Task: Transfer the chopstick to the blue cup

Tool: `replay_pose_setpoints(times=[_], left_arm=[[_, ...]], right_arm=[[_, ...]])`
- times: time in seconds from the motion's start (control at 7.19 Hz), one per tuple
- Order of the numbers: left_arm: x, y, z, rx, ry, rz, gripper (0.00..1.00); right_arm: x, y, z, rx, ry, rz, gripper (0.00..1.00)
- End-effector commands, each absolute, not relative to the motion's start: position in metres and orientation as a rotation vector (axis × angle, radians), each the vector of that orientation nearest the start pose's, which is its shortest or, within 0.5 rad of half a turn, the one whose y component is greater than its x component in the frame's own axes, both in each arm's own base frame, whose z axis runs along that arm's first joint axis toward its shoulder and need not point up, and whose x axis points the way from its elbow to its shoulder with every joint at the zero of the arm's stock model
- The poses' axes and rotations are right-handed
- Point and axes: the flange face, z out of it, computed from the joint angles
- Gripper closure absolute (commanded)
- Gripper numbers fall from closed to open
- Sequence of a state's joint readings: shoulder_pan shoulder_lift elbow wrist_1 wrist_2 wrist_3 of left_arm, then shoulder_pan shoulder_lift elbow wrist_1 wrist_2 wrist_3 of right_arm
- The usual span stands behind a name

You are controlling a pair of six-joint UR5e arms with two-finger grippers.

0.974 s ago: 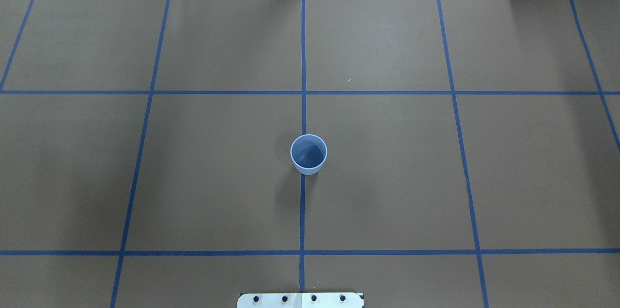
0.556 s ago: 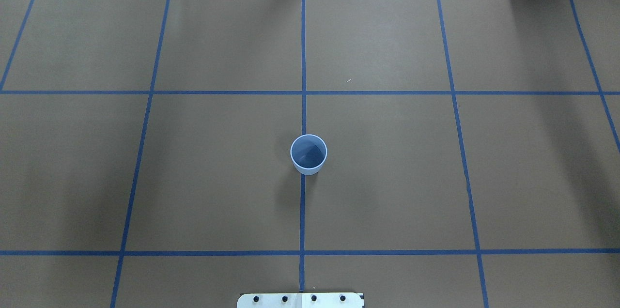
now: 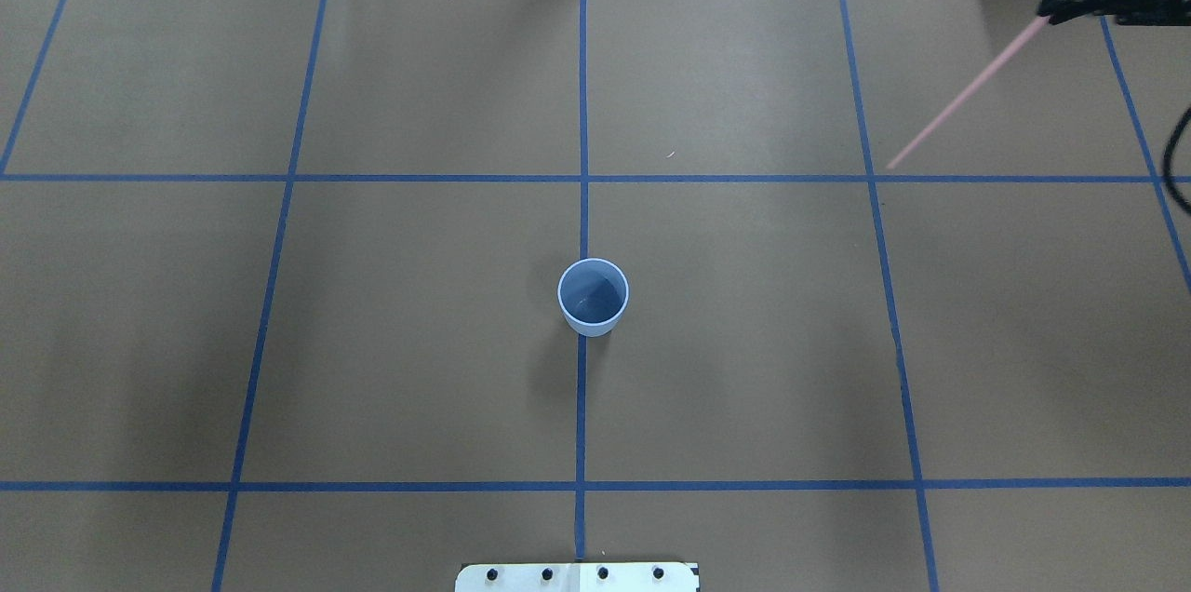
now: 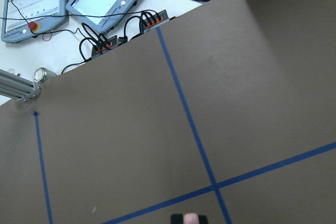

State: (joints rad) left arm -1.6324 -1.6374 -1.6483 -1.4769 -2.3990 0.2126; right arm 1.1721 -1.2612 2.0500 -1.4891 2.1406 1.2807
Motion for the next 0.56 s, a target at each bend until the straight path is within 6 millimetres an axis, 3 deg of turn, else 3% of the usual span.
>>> replay_pose_setpoints(times=[0.0,0.14,0.42], left_arm=[[-0.092,-0.515,0.593,0.161,0.815,0.165,0.01],[-0.091,-0.515,0.593,0.162,0.815,0.166,0.01],[-0.091,-0.515,0.594,0.158,0.814,0.163,0.01]], right_arm=[[-0.247,-0.513,0.163,0.097,-0.896,0.687,1.00],[-0.281,-0.499,0.126,0.059,-0.856,0.746,1.00],[-0.344,-0.485,0.076,0.002,-0.797,0.876,1.00]])
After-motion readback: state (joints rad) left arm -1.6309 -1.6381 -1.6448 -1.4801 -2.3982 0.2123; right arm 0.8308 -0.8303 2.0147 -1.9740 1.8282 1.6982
